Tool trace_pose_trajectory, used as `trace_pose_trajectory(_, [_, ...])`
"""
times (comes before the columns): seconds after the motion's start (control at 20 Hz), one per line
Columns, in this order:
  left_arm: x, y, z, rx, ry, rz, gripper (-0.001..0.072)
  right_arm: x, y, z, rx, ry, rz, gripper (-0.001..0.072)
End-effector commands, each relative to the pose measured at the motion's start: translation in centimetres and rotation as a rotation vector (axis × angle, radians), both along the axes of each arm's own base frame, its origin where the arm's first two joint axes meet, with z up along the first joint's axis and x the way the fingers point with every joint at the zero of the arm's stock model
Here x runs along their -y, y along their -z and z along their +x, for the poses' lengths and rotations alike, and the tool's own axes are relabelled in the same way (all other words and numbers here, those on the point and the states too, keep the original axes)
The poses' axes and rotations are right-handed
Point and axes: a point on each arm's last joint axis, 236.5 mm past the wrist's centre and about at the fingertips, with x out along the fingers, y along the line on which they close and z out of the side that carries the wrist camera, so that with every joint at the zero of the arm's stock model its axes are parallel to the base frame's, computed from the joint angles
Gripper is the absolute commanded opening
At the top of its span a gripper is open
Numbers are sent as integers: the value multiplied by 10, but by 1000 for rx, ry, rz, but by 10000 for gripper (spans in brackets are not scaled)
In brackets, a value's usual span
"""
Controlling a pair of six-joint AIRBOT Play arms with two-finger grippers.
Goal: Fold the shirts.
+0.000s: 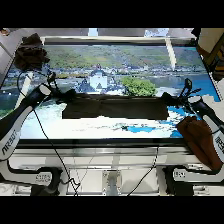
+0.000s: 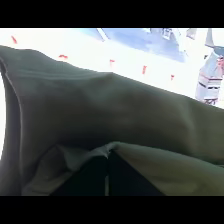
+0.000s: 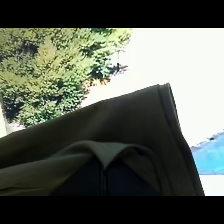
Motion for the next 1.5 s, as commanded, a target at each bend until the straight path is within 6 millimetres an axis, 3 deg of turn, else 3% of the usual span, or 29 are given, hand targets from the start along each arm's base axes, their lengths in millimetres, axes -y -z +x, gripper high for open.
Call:
trace_pose_trajectory(0.0, [-7, 5, 11, 29, -29, 22, 8, -4, 21, 4, -20, -10, -25, 26])
trace_pose_trajectory(0.2, [-6, 3, 13, 32, -46, 5, 27, -6, 25, 3, -30, -9, -15, 32])
trace_pose_trajectory(0.25, [-3, 0, 16, 37, -59, -18, 140, -8, 24, 3, -30, -13, -10, 84])
trace_pose_trajectory(0.35, [1, -16, 27, 70, -70, -47, 563, -14, 14, 8, -24, -45, 4, 329])
trace_pose_trajectory(0.45, [5, -44, 42, 125, -66, -69, 584, -20, -13, 18, 23, -129, -5, 376])
trace_pose_trajectory(0.6, [14, -107, 62, 262, -86, -141, 581, -3, -67, 33, 114, -156, -52, 376])
trace_pose_trajectory(0.65, [20, -127, 67, 309, -90, -170, 530, 9, -78, 34, 132, -148, -81, 376])
trace_pose_trajectory(0.75, [45, -151, 70, 357, -50, -215, 257, 34, -78, 28, 111, -112, -85, 376])
trace_pose_trajectory(0.8, [63, -157, 69, 376, -6, -218, 33, 43, -71, 21, 83, -105, -80, 376])
trace_pose_trajectory(0.9, [106, -161, 60, 413, 99, -198, 8, 56, -56, 5, 16, -95, -41, 377])
trace_pose_trajectory(0.95, [131, -156, 54, 415, 147, -189, 8, 59, -48, -2, -15, -96, -20, 382])
trace_pose_trajectory(1.0, [158, -146, 46, 403, 215, -169, 7, 60, -41, -8, -44, -99, 3, 455])
trace_pose_trajectory(1.1, [206, -119, 33, 367, 326, -142, 7, 57, -26, -19, -102, -113, 51, 466])
trace_pose_trajectory(1.2, [241, -86, 25, 288, 396, -114, 7, 48, -14, -24, -140, -130, 98, 467])
trace_pose_trajectory(1.3, [256, -48, 19, 161, 437, -72, 7, 43, -5, -26, -162, -134, 131, 512])
trace_pose_trajectory(1.45, [259, -7, 5, -3, 527, 20, 7, 44, 5, -29, -185, -139, 128, 525])
